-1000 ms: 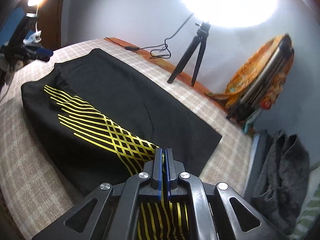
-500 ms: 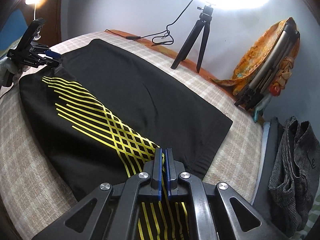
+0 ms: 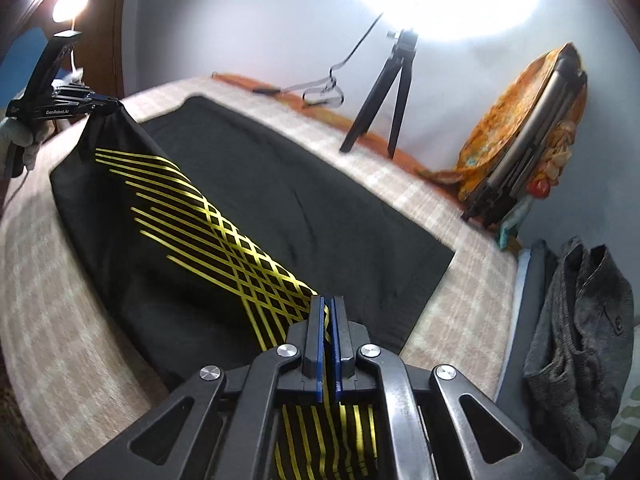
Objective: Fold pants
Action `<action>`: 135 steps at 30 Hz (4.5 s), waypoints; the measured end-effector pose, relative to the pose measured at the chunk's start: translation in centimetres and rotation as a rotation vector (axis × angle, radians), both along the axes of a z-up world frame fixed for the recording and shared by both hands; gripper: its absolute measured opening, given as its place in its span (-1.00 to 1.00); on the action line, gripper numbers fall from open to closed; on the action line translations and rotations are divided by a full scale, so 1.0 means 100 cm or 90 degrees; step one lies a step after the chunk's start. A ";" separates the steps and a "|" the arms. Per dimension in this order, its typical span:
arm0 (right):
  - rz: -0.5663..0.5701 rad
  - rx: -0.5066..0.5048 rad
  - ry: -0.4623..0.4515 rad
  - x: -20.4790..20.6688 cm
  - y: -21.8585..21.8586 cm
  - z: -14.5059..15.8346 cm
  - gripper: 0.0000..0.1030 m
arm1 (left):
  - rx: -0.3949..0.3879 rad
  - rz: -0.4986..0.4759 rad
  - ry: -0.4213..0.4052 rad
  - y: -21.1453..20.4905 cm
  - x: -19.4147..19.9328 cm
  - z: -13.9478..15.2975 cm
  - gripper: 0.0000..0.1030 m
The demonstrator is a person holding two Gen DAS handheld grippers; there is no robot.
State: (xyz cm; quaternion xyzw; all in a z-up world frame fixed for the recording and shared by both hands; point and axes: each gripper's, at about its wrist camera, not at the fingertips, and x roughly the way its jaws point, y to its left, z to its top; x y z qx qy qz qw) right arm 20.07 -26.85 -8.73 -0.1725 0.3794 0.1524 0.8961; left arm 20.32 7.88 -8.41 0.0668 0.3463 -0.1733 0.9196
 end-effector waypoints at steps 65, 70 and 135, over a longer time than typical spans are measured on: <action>-0.181 0.095 0.088 0.168 -0.077 -0.039 -0.29 | 0.120 0.145 0.050 -0.017 0.176 -0.049 -0.30; -0.240 0.127 0.060 0.128 -0.091 -0.011 0.04 | 0.083 0.169 0.016 0.004 0.142 -0.010 -0.22; -0.162 0.548 0.241 -0.013 0.072 -0.058 0.07 | -0.073 0.005 0.088 -0.059 0.008 -0.026 -0.22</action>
